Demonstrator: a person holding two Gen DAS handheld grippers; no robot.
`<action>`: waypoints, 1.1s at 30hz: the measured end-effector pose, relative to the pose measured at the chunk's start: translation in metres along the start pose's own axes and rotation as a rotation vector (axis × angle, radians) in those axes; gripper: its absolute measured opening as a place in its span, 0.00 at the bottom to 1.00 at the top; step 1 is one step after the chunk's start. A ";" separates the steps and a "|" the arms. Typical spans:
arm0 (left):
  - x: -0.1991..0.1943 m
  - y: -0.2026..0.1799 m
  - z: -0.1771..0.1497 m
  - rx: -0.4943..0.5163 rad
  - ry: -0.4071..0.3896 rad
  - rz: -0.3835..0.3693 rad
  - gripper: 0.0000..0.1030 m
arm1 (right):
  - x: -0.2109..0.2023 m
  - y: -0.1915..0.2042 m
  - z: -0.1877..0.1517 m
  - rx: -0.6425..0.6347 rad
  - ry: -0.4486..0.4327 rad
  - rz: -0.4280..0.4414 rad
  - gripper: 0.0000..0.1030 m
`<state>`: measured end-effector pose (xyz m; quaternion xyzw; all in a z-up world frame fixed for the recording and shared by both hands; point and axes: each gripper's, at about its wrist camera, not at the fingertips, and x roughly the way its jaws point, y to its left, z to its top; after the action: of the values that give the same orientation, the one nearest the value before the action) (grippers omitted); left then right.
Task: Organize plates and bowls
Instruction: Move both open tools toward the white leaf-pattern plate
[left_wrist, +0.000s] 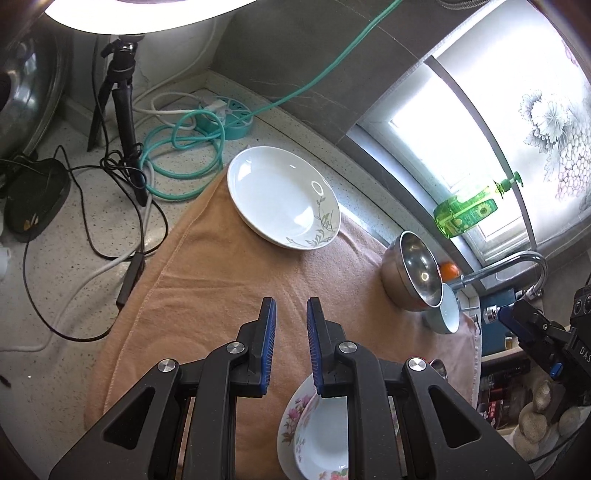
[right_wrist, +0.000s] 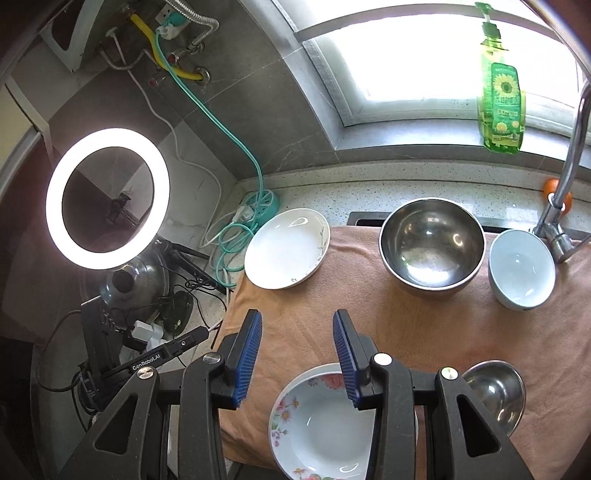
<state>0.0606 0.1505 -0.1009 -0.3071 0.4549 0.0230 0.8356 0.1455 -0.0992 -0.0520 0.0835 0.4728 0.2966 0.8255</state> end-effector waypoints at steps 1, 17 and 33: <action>-0.001 0.001 0.001 -0.012 -0.009 0.005 0.15 | 0.002 0.000 0.005 -0.017 0.006 0.005 0.35; 0.007 0.010 0.031 -0.061 -0.057 0.048 0.15 | 0.049 0.004 0.055 -0.111 0.063 0.022 0.36; 0.077 0.035 0.083 -0.081 0.009 0.055 0.15 | 0.174 -0.014 0.105 -0.072 0.203 -0.035 0.35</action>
<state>0.1566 0.2051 -0.1444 -0.3280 0.4656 0.0631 0.8195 0.3038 0.0038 -0.1284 0.0151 0.5445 0.3060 0.7808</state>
